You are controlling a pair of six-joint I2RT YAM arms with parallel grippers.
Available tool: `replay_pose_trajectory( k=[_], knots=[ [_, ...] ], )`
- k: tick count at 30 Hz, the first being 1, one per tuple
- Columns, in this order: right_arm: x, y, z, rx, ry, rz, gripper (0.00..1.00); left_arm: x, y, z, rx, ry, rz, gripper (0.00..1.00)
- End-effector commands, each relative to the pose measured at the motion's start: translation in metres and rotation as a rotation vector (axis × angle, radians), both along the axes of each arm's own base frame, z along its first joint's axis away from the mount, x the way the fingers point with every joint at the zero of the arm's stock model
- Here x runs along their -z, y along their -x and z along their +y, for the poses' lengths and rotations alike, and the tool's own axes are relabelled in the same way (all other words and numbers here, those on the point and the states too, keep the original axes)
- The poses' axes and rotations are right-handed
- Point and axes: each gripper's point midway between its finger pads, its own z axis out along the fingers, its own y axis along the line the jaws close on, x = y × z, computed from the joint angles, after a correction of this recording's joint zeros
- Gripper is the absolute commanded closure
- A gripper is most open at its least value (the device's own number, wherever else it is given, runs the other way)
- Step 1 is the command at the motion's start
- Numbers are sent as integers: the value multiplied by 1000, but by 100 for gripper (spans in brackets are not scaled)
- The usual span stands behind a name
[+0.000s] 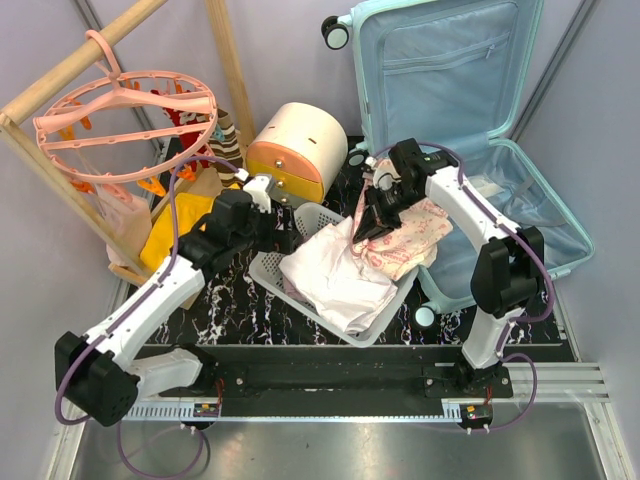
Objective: Open, take out, and arrange the luggage
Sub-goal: Place the clothes in the bin.
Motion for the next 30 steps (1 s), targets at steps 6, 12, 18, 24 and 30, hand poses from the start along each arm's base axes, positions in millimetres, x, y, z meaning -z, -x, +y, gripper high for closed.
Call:
replay_pose_trajectory(
  k=[6, 12, 18, 24, 30],
  knots=[
    [-32, 53, 42, -174, -155, 55, 100, -35, -10, -53, 100, 266, 13, 1],
    [-29, 69, 44, -193, -167, 37, 100, -38, -12, -75, 68, 492, 90, 1],
    [-27, 77, 40, -191, -185, 17, 100, -30, -13, -88, 14, 696, 188, 1],
    [-23, 79, 40, -199, -195, 12, 100, -27, -12, -104, 81, 822, 212, 1],
    [-23, 81, 39, -203, -200, 10, 100, -26, -12, -124, 152, 902, 255, 1]
  ],
)
